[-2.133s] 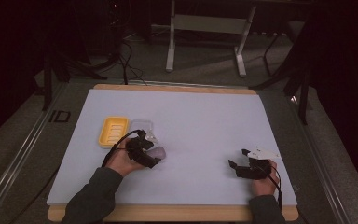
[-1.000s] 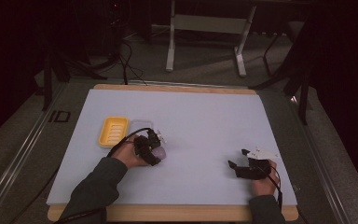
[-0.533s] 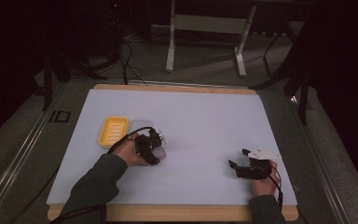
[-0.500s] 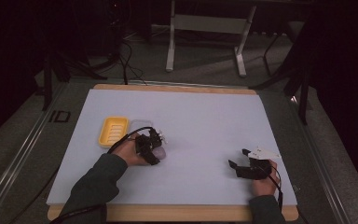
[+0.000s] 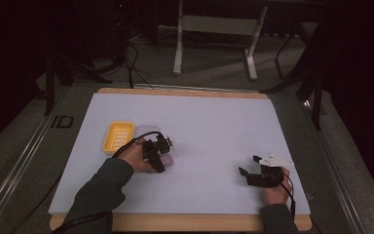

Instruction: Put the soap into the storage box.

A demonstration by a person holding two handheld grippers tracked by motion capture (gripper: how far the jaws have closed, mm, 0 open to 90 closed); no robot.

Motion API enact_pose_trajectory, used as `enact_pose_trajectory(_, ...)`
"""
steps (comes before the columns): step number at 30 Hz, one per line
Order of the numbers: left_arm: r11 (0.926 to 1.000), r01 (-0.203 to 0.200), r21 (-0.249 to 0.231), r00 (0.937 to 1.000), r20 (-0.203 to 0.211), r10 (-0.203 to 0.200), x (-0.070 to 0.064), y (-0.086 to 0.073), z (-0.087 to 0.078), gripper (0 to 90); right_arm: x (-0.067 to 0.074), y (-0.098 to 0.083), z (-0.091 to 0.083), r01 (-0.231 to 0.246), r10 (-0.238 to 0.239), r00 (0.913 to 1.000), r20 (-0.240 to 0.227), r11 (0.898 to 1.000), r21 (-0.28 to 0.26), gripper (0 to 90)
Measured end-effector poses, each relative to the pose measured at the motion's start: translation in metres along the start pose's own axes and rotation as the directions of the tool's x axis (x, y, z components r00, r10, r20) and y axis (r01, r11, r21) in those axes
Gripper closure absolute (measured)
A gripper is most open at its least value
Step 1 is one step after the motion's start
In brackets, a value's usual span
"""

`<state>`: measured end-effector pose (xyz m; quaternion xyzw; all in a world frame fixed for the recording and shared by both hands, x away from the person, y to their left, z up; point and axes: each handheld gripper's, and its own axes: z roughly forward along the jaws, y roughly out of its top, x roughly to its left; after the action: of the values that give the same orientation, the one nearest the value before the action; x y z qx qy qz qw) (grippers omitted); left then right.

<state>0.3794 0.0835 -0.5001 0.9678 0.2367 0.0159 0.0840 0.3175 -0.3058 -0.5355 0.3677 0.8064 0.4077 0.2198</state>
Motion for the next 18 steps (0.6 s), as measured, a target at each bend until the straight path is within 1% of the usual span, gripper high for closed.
enact_pose_trajectory(5,0.9998,0.017,0.012,0.9999,-0.001,-0.017,0.0013,0.0022,-0.0004,48.9,-0.0001,0.0,-0.0001,-0.001,0.001,1.0,0.0,1.0,0.0,22.1)
enact_pose_trajectory(9,0.9997,0.013,0.023,0.9999,-0.005,-0.012,0.001,0.0039,-0.0004,49.3,0.0,0.0,0.0,0.0,0.0,1.0,-0.001,1.0,0.0,22.2)
enact_pose_trajectory(18,1.0,0.006,0.008,1.0,0.0,-0.006,0.0016,0.002,-0.0007,49.7,-0.0001,0.0,-0.0001,-0.001,0.001,1.0,0.0,1.0,-0.001,22.2)
